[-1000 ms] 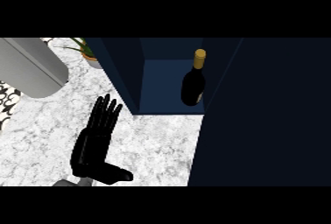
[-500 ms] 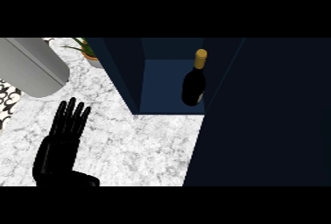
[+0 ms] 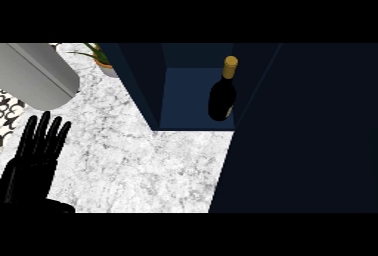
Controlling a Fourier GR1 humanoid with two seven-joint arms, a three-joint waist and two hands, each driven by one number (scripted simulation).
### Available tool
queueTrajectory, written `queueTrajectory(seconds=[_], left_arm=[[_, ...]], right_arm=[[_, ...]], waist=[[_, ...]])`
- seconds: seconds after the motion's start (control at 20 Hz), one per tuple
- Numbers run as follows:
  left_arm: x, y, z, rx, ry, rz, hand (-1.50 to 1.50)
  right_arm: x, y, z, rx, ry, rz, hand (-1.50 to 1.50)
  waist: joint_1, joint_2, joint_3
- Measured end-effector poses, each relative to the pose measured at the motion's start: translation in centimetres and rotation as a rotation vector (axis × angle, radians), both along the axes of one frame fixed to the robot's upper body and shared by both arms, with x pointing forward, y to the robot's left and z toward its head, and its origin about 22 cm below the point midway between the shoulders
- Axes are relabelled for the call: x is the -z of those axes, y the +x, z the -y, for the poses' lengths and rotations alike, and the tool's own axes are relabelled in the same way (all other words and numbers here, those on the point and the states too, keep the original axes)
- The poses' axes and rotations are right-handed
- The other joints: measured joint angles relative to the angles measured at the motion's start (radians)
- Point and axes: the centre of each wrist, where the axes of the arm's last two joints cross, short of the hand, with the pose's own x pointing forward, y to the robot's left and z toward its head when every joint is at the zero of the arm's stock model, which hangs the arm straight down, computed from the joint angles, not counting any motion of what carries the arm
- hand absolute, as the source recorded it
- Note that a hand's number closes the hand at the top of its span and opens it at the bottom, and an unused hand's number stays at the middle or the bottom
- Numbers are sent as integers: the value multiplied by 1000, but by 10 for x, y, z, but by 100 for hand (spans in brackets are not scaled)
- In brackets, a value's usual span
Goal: Pick up the wine, place it into the cabinet and close the cabinet
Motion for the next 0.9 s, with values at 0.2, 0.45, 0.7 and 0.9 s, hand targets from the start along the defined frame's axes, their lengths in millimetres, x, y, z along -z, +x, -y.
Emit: queueTrajectory(seconds=[0.2,0.45,0.7,0.9], left_arm=[[-4,-2,-16,3,5,-4,-150],[-9,-2,-30,16,7,6,-150],[-12,1,-38,24,5,13,-150],[-18,7,-43,30,18,15,-150]], right_arm=[[-1,1,-3,-24,-14,-11,150],[-4,8,-4,-30,-26,19,150],[-9,17,-7,-30,-16,63,150],[-15,27,-10,-17,-15,102,150]], waist=[[5,1,-1],[20,4,-3],[36,8,-4],[45,11,-5]])
